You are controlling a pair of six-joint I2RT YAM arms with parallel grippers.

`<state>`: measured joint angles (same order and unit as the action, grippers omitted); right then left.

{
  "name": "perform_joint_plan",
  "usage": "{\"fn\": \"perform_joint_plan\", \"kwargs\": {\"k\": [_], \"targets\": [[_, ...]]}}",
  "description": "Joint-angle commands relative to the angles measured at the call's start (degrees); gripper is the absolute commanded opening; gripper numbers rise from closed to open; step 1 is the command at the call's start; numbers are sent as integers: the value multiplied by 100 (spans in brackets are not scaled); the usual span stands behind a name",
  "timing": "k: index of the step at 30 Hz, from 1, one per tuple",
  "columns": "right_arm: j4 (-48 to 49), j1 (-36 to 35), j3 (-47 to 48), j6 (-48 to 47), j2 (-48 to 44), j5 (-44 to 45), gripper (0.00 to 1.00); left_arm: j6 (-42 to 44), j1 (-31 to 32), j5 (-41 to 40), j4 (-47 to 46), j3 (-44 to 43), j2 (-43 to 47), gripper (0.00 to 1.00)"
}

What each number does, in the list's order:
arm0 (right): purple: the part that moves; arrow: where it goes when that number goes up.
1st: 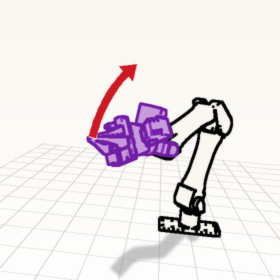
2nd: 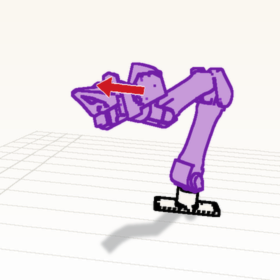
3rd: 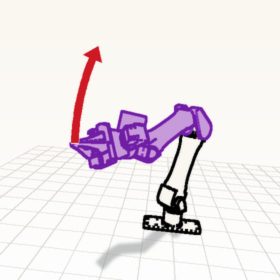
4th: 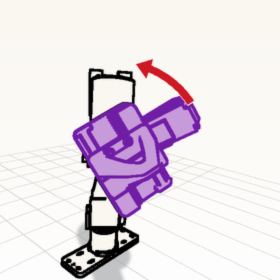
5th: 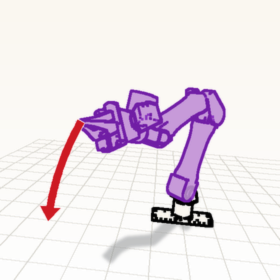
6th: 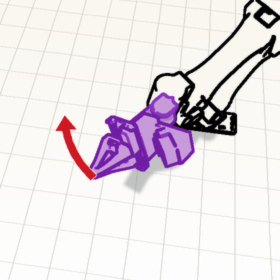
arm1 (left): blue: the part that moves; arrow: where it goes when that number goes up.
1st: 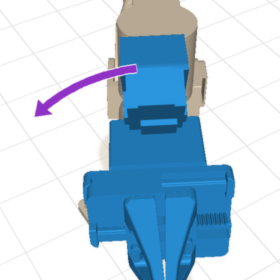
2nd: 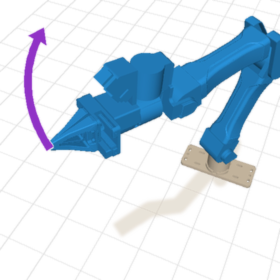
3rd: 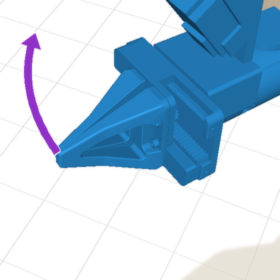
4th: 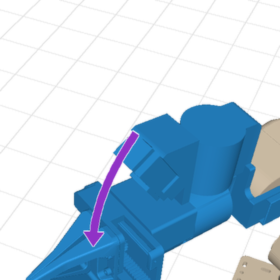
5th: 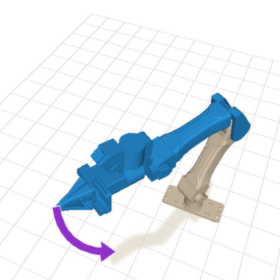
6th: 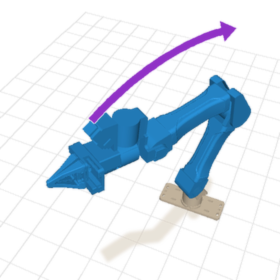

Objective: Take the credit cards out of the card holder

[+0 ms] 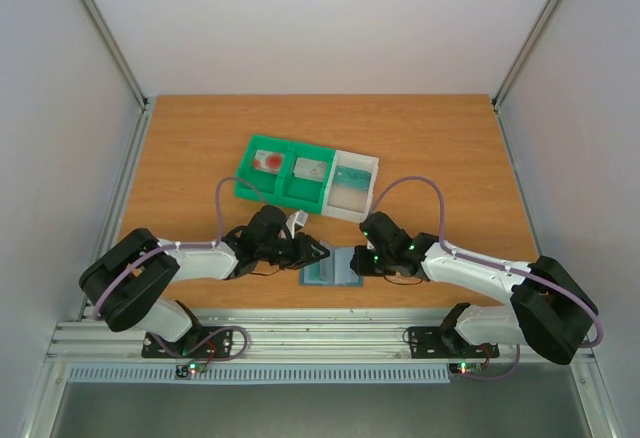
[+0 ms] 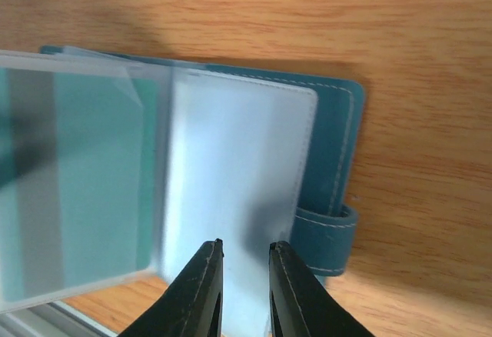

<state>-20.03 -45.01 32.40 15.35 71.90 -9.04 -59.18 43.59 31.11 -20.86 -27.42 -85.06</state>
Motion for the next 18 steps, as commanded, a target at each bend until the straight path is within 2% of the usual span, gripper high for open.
{"fn": "perform_joint_plan", "kwargs": {"k": [1, 9, 18], "targets": [[-27, -36, -175, -60, -25, 278, 20, -79, 52, 77, -485, -88, -20, 29], [-128, -34, -226, -26, -279, 450, 19, -349, 173, 208, -1046, -129, -297, 29], [-369, -34, -264, 71, -703, 691, 19, -427, 294, 214, -1139, -237, -529, 29]]}}
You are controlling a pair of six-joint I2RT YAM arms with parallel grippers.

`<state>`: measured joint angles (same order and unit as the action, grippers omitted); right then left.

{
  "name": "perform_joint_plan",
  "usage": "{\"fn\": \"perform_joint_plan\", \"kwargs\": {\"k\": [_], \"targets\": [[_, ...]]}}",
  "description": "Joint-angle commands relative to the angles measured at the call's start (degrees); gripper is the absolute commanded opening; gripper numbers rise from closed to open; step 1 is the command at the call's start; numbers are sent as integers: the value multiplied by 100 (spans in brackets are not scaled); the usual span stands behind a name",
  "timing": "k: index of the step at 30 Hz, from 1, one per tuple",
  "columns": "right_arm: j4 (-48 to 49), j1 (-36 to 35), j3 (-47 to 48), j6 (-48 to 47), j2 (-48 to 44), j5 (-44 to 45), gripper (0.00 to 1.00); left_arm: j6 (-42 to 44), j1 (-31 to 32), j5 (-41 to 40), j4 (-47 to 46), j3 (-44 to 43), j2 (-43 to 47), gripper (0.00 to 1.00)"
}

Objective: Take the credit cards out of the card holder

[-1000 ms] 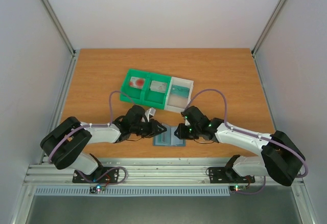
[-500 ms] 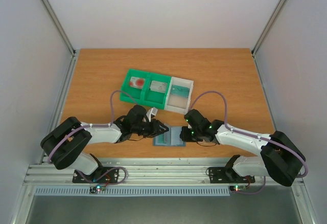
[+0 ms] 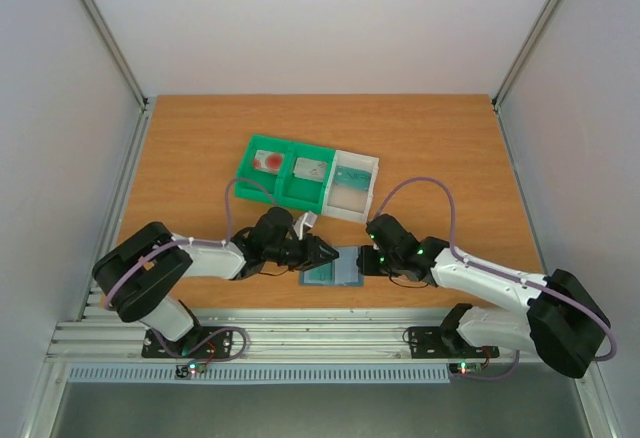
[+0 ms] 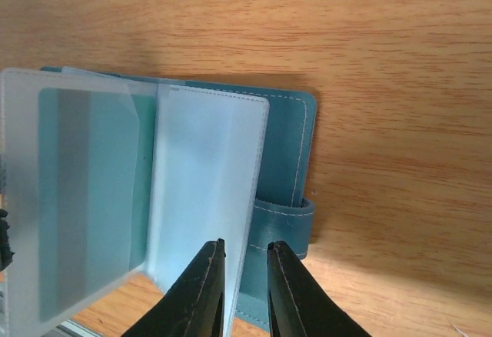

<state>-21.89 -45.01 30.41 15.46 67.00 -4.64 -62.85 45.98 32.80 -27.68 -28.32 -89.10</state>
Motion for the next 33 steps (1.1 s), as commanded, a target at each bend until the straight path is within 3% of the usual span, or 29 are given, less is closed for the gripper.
{"fn": "perform_joint_plan", "kwargs": {"k": [1, 17, 33], "targets": [[-229, -34, -56, 62, -270, 269, 19, -61, 64, 47, -466, -162, -149, 29], [-589, -34, 98, 111, -865, 266, 20, -297, 219, 174, -1111, -172, -488, 34], [-163, -34, 224, 273, -342, -245, 19, 769, 215, -826, 866, -232, 199, 42]]}}
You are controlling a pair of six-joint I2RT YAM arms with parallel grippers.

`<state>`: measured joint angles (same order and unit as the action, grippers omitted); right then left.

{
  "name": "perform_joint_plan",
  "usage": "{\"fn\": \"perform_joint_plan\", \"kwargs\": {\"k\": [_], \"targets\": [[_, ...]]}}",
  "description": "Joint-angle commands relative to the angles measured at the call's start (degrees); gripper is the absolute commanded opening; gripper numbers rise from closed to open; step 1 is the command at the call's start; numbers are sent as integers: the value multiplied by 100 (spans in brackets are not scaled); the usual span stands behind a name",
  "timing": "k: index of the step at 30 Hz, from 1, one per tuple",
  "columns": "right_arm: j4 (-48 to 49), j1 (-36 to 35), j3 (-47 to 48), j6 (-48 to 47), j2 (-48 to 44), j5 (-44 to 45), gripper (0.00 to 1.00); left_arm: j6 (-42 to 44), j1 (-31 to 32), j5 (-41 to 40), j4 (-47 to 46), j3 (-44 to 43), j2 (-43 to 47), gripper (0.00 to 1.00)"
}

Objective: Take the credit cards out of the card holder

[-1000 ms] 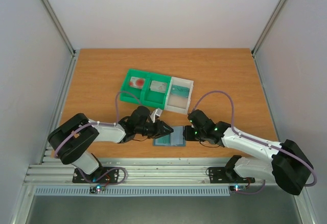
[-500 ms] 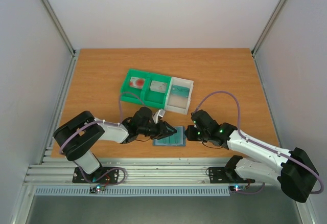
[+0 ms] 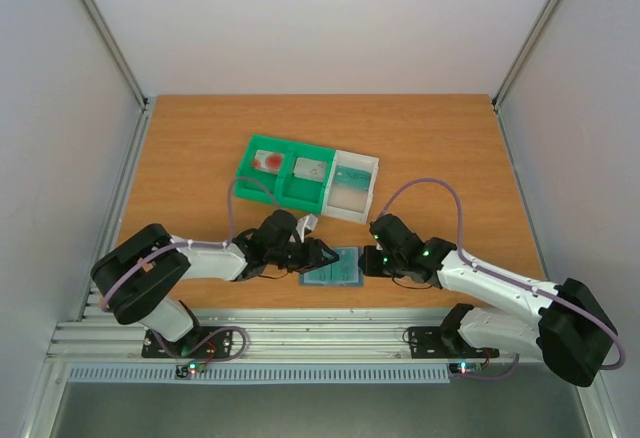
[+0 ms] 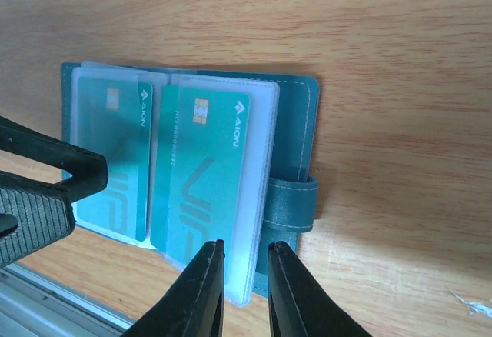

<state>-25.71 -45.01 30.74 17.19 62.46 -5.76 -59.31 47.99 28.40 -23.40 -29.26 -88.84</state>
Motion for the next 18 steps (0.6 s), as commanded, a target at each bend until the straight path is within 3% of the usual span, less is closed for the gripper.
{"fn": "perform_joint_plan", "kwargs": {"k": [1, 7, 18], "targets": [[248, -34, 197, 105, 145, -159, 19, 463, 14, -428, 521, -167, 165, 42], [626, -34, 158, 243, 414, -512, 18, 504, 9, -367, 488, -260, -72, 42], [518, -34, 175, 226, 860, -372, 13, 388, 14, -360, 284, -175, -284, 41]]}}
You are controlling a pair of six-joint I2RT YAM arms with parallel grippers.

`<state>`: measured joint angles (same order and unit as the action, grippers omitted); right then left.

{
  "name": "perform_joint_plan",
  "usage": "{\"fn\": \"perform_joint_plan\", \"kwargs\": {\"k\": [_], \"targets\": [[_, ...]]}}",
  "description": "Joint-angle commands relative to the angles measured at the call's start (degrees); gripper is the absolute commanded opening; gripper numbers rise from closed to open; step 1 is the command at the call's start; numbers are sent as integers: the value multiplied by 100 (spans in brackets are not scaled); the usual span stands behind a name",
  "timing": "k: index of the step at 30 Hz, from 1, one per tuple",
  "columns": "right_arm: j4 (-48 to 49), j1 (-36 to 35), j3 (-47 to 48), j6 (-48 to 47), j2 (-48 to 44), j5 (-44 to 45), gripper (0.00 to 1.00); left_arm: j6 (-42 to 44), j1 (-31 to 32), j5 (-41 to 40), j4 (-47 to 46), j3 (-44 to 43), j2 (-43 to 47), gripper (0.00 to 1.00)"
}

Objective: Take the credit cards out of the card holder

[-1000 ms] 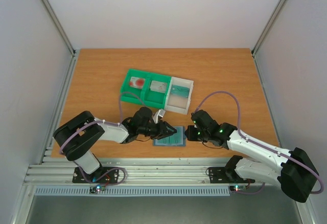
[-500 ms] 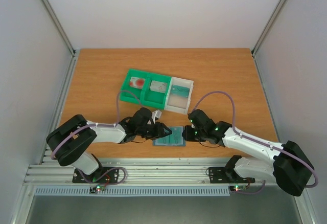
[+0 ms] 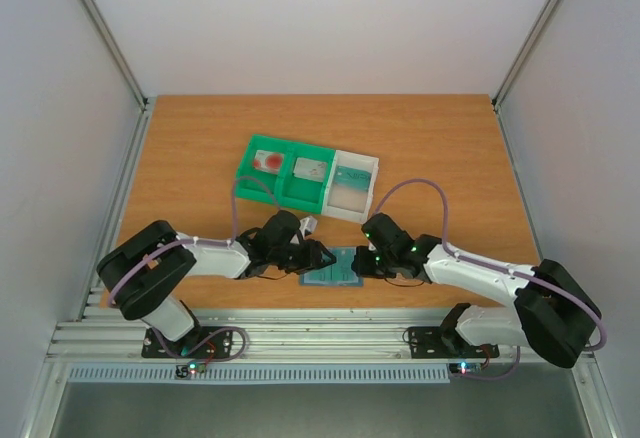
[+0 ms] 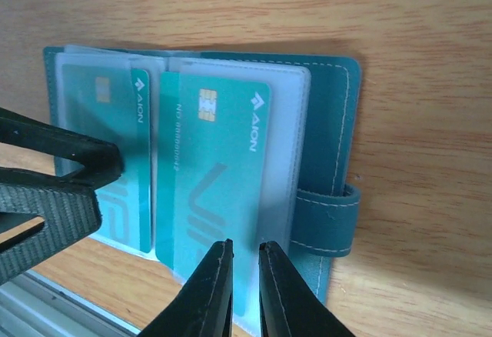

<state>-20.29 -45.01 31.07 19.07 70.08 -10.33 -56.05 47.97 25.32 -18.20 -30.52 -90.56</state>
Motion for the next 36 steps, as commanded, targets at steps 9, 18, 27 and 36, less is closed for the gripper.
{"fn": "perform_joint_plan", "kwargs": {"k": [9, 18, 27, 36], "targets": [[-161, -36, -57, 55, 271, 234, 9, -20, 11, -102, -216, -43, -149, 40], [-127, -34, -221, 86, 405, 356, 9, -352, 11, 9, -929, 91, -486, 37], [-133, -34, -251, 88, 431, 400, 8, -748, 11, 80, -1584, 231, -831, 35], [-89, -34, -258, 87, 453, 374, 7, -758, 13, 57, -1614, 218, -839, 28]]}}
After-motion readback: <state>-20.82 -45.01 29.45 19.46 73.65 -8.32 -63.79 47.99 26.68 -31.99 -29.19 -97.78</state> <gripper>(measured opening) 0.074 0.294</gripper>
